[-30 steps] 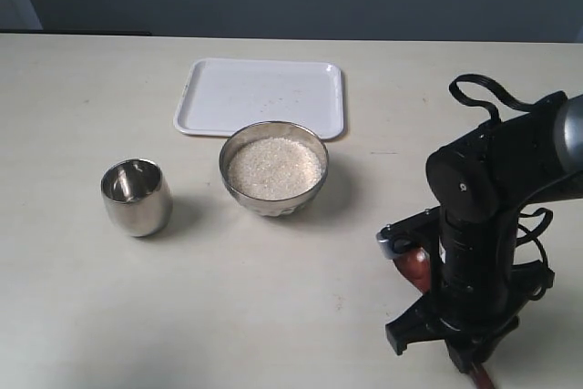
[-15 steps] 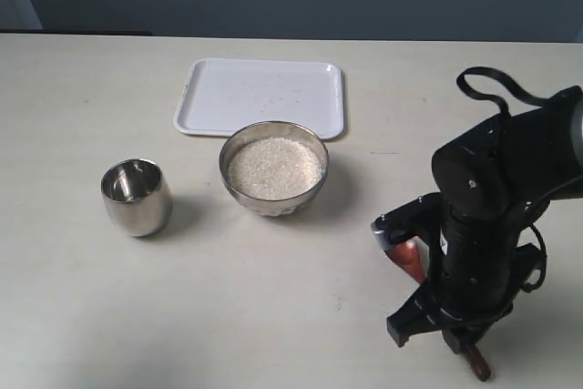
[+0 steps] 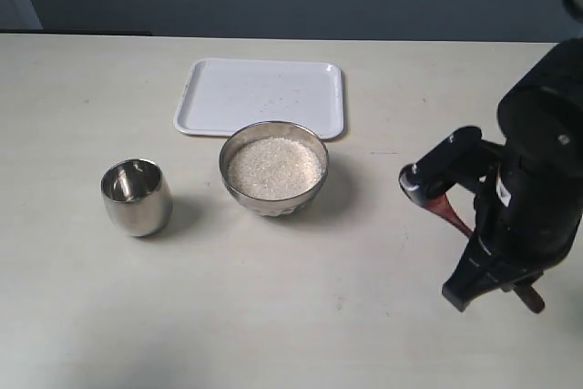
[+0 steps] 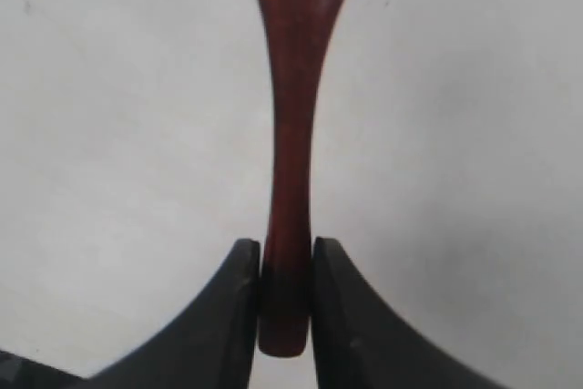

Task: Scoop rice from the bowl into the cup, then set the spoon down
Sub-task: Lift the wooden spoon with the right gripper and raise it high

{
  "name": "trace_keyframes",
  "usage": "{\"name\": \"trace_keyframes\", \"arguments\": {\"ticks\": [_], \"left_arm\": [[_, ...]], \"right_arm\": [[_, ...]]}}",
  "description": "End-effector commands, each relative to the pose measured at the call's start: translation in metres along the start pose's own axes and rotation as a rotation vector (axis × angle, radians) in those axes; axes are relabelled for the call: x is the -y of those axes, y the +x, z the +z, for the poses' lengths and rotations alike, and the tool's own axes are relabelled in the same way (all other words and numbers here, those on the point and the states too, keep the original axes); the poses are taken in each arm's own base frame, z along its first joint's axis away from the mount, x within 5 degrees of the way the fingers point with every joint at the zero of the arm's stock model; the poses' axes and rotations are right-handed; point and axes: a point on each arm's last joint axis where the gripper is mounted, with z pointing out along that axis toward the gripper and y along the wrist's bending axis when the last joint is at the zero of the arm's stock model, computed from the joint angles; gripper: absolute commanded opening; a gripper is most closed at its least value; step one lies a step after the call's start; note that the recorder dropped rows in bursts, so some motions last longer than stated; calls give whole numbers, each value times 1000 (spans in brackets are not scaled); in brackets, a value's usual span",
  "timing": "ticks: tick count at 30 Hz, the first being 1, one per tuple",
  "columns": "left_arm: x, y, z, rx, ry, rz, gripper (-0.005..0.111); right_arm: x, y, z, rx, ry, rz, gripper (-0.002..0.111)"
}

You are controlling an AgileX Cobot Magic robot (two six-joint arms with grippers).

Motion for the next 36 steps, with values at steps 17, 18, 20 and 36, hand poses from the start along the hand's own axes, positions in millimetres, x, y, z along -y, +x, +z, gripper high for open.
{"name": "trace_keyframes", "arguments": {"ticks": [17, 18, 20, 36], "left_arm": [[1, 0, 0, 13, 9, -5, 0], [1, 0, 0, 13, 9, -5, 0], [1, 0, 0, 13, 9, -5, 0], [1, 0, 0, 13, 9, -5, 0]], "right_arm": [[-7, 9, -58, 126, -186, -114, -1], [-12, 9, -59, 131, -235, -110, -1], [-25, 8, -63, 161, -391, -143, -1], [9, 3, -47, 67, 3, -138, -1]]}}
